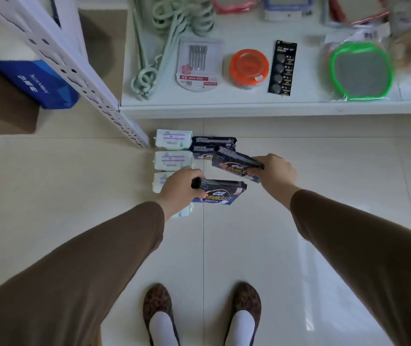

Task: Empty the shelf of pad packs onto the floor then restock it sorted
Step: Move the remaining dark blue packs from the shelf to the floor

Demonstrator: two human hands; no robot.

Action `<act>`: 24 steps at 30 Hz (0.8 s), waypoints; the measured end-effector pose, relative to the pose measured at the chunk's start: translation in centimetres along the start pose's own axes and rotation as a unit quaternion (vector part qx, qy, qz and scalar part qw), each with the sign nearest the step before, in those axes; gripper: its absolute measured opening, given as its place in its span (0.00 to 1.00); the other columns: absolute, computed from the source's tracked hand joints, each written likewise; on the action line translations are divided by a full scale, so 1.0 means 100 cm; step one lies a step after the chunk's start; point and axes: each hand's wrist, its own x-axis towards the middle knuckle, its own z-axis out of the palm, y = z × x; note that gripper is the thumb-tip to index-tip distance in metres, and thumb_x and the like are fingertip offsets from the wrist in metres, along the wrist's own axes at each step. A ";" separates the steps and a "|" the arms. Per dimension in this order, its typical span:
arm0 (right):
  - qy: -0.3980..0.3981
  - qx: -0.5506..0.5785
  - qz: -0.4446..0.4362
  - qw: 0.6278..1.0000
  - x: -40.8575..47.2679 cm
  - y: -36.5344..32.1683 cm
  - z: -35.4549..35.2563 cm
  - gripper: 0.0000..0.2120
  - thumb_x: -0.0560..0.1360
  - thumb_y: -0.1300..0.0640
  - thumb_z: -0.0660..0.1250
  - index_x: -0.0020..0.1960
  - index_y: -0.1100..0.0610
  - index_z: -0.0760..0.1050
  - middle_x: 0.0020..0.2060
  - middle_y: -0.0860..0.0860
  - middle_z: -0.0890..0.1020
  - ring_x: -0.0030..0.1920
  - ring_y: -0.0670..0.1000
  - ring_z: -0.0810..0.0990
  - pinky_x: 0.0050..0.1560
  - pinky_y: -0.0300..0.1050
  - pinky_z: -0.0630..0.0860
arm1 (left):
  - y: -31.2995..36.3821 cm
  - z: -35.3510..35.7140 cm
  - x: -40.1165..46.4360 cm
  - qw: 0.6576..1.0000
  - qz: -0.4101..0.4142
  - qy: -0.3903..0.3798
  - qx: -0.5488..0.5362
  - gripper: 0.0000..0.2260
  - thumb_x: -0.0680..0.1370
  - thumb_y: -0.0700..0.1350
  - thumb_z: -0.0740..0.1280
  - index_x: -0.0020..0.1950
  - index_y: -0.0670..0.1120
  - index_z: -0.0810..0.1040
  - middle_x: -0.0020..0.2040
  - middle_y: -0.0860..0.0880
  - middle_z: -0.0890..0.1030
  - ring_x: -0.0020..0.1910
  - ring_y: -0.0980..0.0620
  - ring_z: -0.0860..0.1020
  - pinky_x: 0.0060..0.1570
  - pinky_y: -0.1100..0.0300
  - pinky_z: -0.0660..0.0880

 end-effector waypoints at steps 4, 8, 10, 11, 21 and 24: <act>0.009 -0.013 -0.023 1.000 0.030 0.012 0.042 0.11 0.75 0.55 0.63 0.51 0.42 0.80 0.41 0.48 0.79 0.42 0.57 0.77 0.33 0.43 0.64 | -0.024 0.032 0.035 0.998 0.049 0.008 0.042 0.09 0.73 0.42 0.73 0.50 0.51 0.77 0.46 0.51 0.77 0.44 0.50 0.75 0.38 0.57 0.67; -0.003 -0.018 -0.040 0.999 0.057 0.020 0.078 0.13 0.75 0.57 0.63 0.54 0.45 0.80 0.47 0.49 0.82 0.46 0.57 0.78 0.41 0.47 0.73 | -0.045 0.056 0.060 0.995 0.066 0.032 0.066 0.09 0.74 0.41 0.72 0.51 0.50 0.76 0.48 0.52 0.80 0.42 0.50 0.75 0.37 0.58 0.65; -0.007 0.002 -0.039 0.999 0.067 0.021 0.092 0.12 0.75 0.58 0.64 0.55 0.46 0.78 0.48 0.50 0.83 0.47 0.58 0.78 0.44 0.48 0.75 | -0.055 0.062 0.069 0.991 0.066 0.051 0.101 0.10 0.74 0.43 0.72 0.54 0.50 0.77 0.47 0.51 0.80 0.44 0.49 0.76 0.38 0.57 0.66; -0.006 0.011 -0.038 0.999 0.072 0.021 0.099 0.11 0.75 0.58 0.64 0.56 0.47 0.77 0.47 0.51 0.82 0.46 0.58 0.78 0.43 0.48 0.75 | -0.059 0.063 0.073 0.988 0.069 0.064 0.126 0.10 0.74 0.45 0.73 0.54 0.50 0.78 0.45 0.51 0.79 0.46 0.48 0.76 0.40 0.57 0.67; -0.003 0.102 -0.030 0.994 0.110 0.017 0.134 0.07 0.76 0.58 0.65 0.52 0.49 0.74 0.44 0.48 0.81 0.43 0.54 0.77 0.39 0.45 0.67 | -0.092 0.083 0.105 0.958 0.115 0.145 0.218 0.12 0.71 0.50 0.76 0.51 0.53 0.79 0.33 0.58 0.70 0.49 0.50 0.71 0.50 0.54 0.66; 0.001 0.121 -0.021 0.992 0.117 0.017 0.142 0.07 0.76 0.58 0.65 0.52 0.49 0.75 0.47 0.49 0.78 0.45 0.55 0.76 0.41 0.45 0.67 | -0.098 0.086 0.110 0.954 0.111 0.159 0.227 0.12 0.71 0.50 0.76 0.52 0.53 0.79 0.33 0.59 0.70 0.49 0.50 0.72 0.51 0.53 0.66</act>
